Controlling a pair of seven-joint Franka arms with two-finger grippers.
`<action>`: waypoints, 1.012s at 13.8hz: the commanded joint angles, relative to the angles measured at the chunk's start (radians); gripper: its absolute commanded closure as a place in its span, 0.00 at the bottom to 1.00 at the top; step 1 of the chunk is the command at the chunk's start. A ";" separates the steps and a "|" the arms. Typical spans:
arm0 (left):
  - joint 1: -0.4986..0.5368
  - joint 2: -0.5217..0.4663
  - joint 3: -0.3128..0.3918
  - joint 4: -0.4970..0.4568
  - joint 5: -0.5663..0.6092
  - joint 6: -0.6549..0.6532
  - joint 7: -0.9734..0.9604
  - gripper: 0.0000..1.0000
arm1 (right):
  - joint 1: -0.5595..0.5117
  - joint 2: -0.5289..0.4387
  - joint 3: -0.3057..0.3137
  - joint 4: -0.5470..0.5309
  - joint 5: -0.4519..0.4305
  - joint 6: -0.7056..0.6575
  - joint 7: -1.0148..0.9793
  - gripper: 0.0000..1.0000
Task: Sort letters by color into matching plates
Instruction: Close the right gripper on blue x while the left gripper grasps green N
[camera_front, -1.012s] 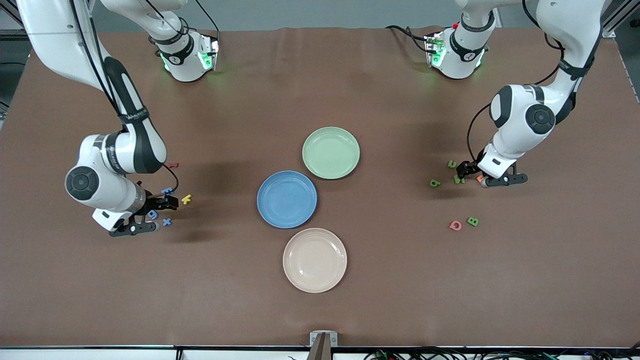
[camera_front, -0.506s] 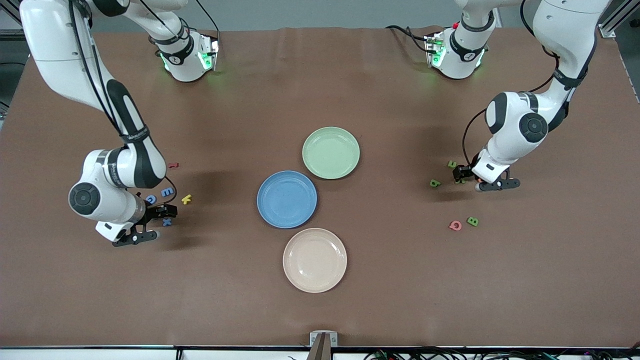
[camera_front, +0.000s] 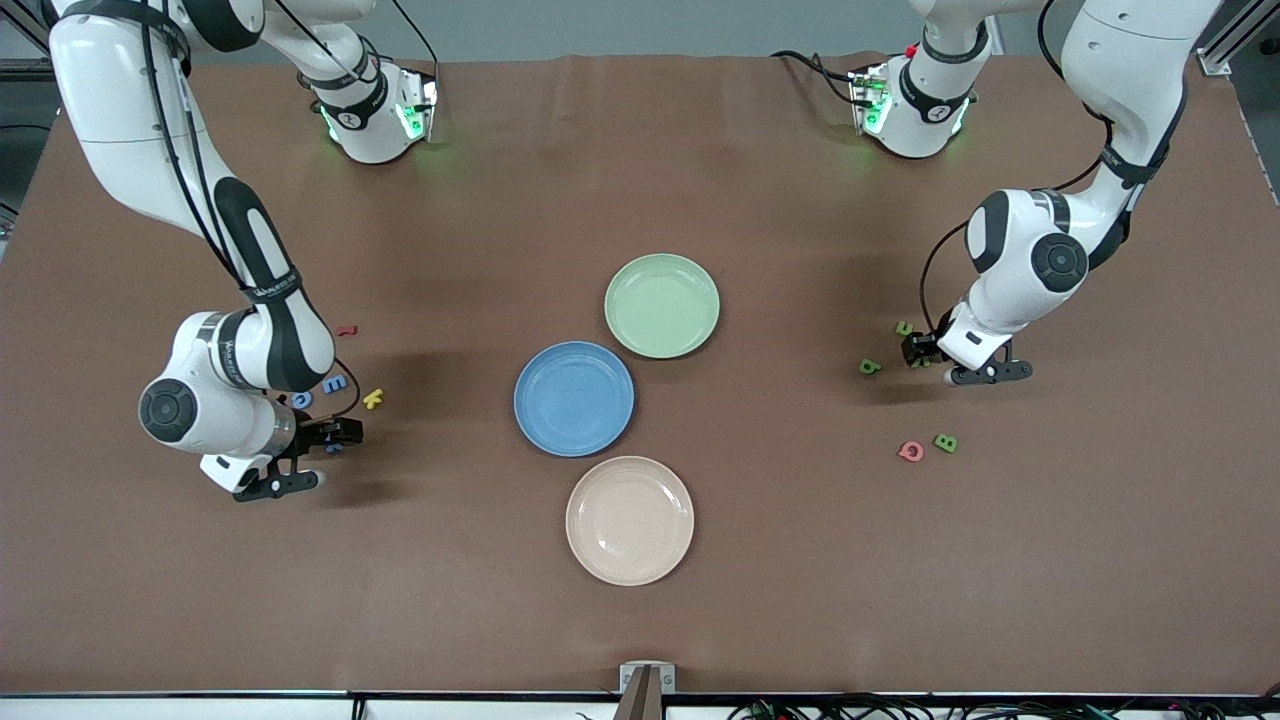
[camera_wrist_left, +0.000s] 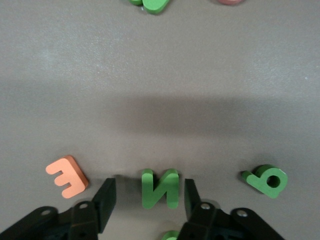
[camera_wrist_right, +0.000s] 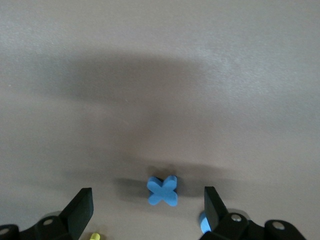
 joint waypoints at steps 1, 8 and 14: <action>-0.001 0.031 0.000 0.022 0.021 0.009 0.004 0.41 | 0.003 0.021 -0.001 0.019 0.003 0.013 -0.019 0.12; 0.003 -0.007 -0.002 0.030 0.033 -0.007 -0.010 1.00 | 0.000 0.031 -0.001 0.013 0.000 0.010 -0.020 0.32; 0.005 -0.105 -0.058 0.117 0.032 -0.272 -0.066 1.00 | -0.008 0.028 -0.006 0.010 0.000 0.002 -0.085 0.45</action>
